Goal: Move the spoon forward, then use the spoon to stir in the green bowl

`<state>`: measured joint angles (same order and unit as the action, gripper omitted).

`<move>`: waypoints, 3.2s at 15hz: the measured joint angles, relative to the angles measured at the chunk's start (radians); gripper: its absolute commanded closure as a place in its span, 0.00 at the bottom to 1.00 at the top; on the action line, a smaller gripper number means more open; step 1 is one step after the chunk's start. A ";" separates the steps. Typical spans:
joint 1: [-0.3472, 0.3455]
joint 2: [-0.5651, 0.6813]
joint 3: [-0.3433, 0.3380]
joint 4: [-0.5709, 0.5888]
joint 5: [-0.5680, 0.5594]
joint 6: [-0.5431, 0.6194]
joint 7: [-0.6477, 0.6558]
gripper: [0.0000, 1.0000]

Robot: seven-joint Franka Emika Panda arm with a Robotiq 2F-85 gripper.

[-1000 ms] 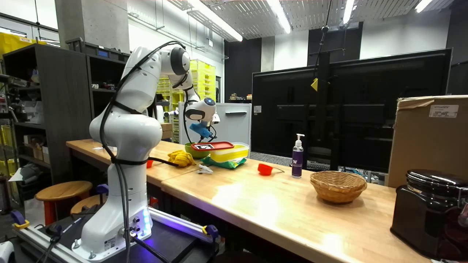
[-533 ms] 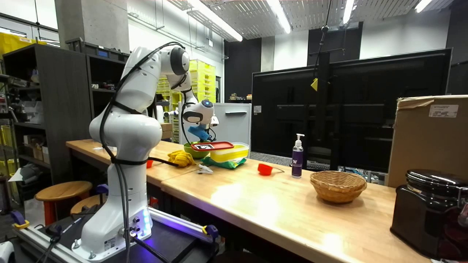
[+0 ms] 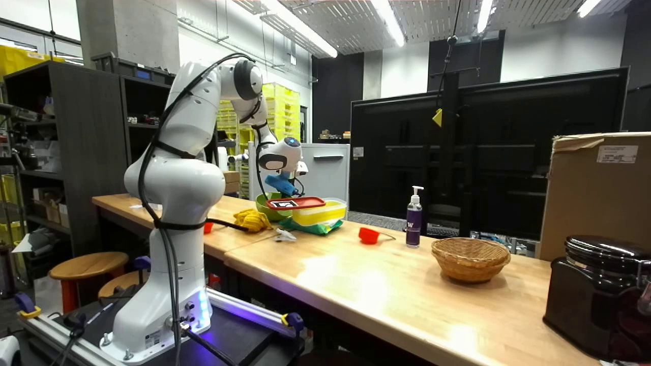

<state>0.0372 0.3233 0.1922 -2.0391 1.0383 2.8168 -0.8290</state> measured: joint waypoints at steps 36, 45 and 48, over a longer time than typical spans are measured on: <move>-0.029 0.143 0.064 0.231 -0.321 -0.038 0.549 0.99; 0.007 0.016 0.053 0.035 -0.316 0.104 0.645 0.99; 0.028 -0.024 0.004 0.008 -0.468 0.047 0.744 0.99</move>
<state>0.0651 0.2992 0.1964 -2.0312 0.5706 2.8640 -0.0854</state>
